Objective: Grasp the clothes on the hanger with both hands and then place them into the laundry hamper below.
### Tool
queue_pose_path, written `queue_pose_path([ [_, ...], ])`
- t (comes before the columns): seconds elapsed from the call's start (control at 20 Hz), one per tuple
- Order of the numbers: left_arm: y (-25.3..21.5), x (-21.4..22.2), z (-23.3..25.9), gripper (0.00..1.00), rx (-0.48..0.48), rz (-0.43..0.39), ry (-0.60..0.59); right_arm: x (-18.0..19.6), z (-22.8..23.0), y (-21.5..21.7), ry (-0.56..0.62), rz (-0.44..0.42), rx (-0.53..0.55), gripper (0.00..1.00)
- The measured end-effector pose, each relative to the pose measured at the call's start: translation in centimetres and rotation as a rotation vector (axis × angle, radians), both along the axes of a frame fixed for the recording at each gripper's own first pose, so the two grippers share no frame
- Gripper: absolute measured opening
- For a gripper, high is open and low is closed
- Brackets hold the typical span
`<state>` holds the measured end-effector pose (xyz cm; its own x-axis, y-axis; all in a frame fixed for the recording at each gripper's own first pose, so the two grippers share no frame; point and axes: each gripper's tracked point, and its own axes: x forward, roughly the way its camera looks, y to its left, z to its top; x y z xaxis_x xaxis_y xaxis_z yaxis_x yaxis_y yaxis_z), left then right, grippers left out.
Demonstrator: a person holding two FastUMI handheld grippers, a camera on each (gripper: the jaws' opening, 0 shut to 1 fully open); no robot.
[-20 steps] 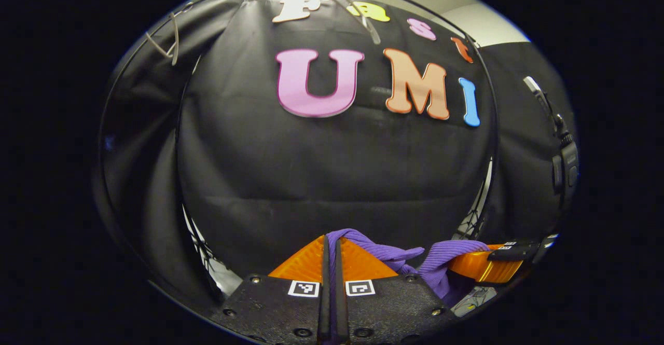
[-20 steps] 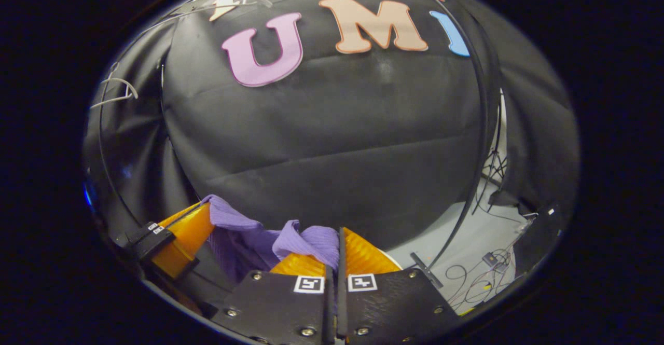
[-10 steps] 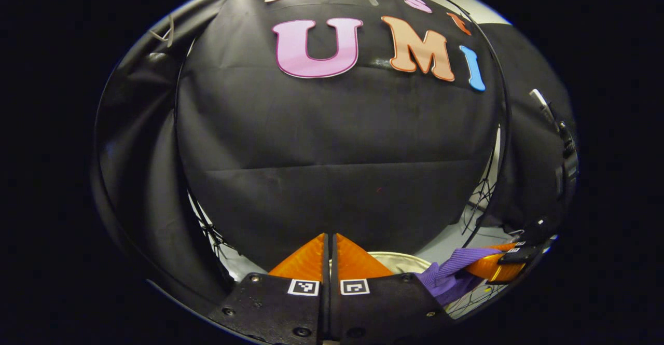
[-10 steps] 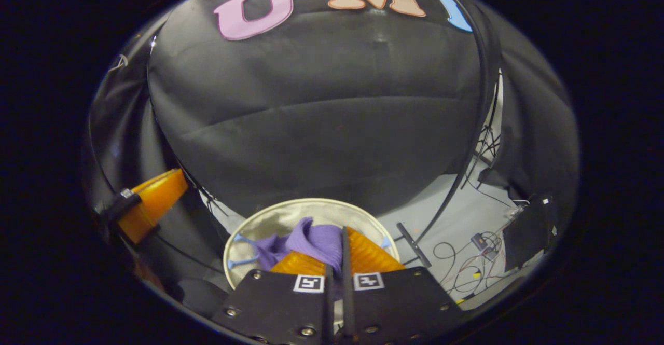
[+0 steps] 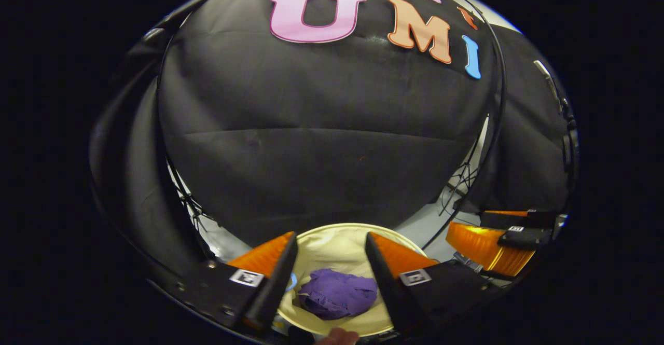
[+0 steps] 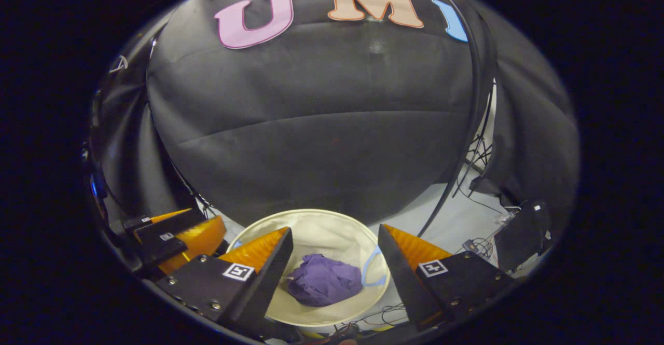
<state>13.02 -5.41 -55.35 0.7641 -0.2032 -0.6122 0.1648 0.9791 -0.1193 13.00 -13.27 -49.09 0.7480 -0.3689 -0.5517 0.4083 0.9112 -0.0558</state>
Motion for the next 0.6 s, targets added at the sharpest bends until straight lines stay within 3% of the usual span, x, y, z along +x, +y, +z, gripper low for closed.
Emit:
queue_pose_path([
  [0.05, 0.5, 0.4, -0.1, 1.0, 0.002, 0.019, 0.008, 0.1, 0.4, 0.1, -0.007, -0.001, -0.001, 0.94],
  [0.1, 0.8, 0.4, 0.2, 0.99, 0.004, 0.031, 0.008, 0.2, 0.9, 0.2, -0.014, 0.001, 0.002, 0.99],
  [0.15, 1.1, 0.7, 0.5, 0.97, -0.001, 0.037, 0.009, 0.2, 1.4, 0.5, -0.024, 0.003, 0.001, 0.94],
  [0.25, 2.3, 0.9, 1.5, 0.96, 0.004, 0.057, 0.006, 0.3, 2.6, 0.9, -0.045, 0.011, -0.009, 0.94],
  [0.3, 2.4, 1.1, 2.2, 0.97, -0.006, 0.06, -0.002, 0.4, 3.2, 1.0, -0.05, 0.015, -0.017, 0.99],
  [0.4, 3.2, 1.1, 3.7, 0.96, -0.01, 0.065, -0.007, 0.5, 4.7, 1.5, -0.072, 0.021, -0.03, 0.99],
  [0.45, 3.5, 1.3, 4.6, 0.96, -0.009, 0.07, -0.016, 0.6, 5.4, 1.8, -0.086, 0.025, -0.031, 0.94],
  [0.5, 3.8, 1.4, 5.7, 0.97, -0.01, 0.071, -0.028, 0.7, 6.3, 2.2, -0.1, 0.03, -0.029, 0.99],
  [0.6, 4.4, 1.4, 7.7, 0.97, -0.013, 0.078, -0.06, 0.8, 8.0, 2.8, -0.128, 0.038, -0.036, 0.99],
])
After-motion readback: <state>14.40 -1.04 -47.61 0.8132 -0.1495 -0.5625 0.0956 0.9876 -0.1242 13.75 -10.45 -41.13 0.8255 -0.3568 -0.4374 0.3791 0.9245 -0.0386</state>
